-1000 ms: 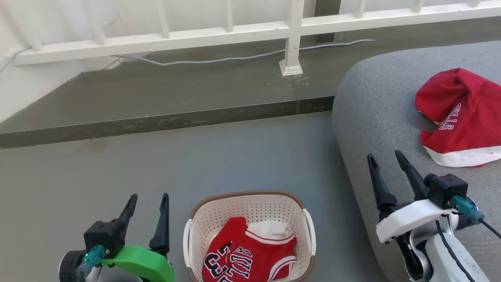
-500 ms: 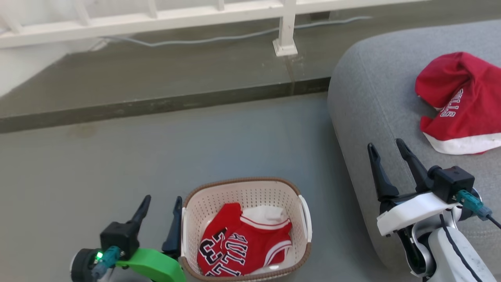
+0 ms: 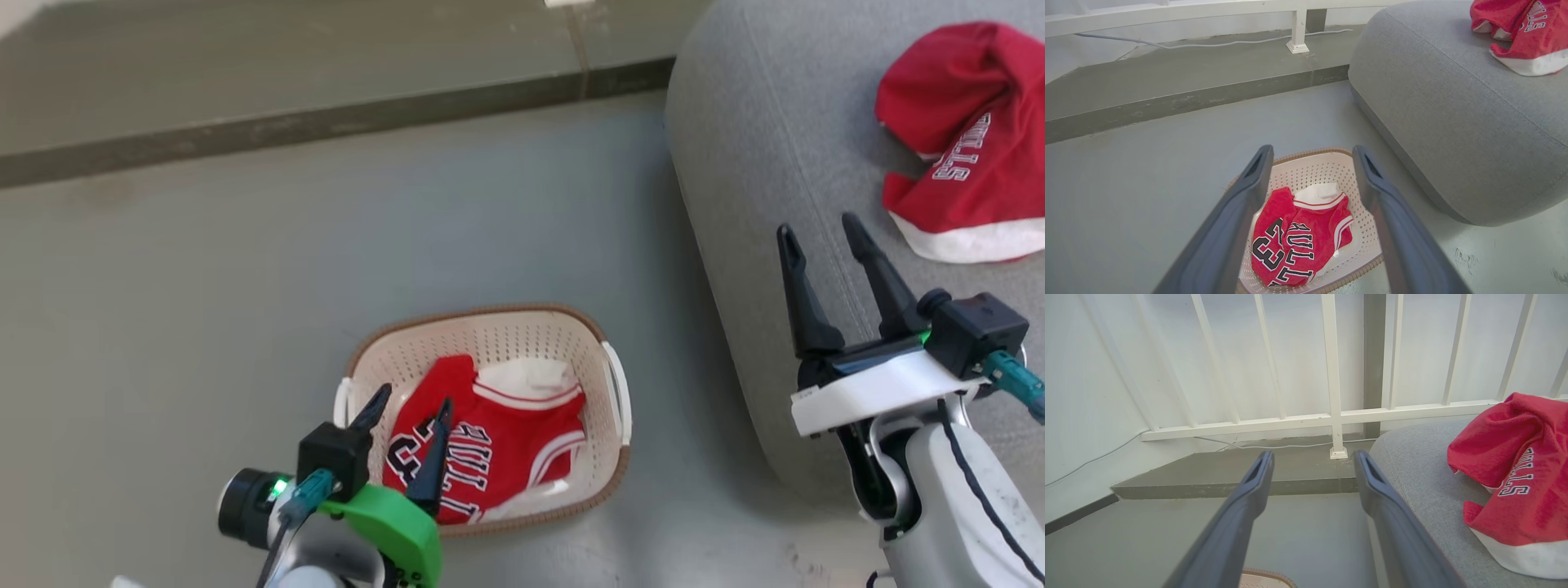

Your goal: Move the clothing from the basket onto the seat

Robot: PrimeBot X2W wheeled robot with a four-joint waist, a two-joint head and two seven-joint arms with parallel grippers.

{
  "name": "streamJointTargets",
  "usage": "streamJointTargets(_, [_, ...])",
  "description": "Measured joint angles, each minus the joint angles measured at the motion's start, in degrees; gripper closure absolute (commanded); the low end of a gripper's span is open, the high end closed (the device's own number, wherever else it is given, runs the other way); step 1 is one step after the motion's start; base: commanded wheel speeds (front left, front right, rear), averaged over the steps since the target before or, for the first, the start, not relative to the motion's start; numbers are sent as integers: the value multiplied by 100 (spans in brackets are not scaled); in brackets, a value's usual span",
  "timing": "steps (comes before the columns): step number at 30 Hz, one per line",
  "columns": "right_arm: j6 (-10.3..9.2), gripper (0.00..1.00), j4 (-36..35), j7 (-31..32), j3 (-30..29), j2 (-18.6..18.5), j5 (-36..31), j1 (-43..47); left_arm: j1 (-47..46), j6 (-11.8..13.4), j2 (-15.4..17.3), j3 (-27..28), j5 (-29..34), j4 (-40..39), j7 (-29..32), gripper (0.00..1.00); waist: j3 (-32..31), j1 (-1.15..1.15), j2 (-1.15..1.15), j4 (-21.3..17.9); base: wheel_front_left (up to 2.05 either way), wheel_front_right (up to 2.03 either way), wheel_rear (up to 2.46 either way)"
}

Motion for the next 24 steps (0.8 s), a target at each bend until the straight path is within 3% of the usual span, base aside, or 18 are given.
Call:
streamJointTargets(11, [7, 0, -345, -1, 52, 31, 10, -367, -761, -250, -108, -370, 332, 840, 337, 0, 778, 0, 0, -273, 0, 0, 0])
streamJointTargets(24, [59, 0, -665, -68, 138, 181, 78, -801, -1913, -299, -183, -333, 397, 2189, 790, 0, 1824, 1, 0, -698, 0, 0, 0])
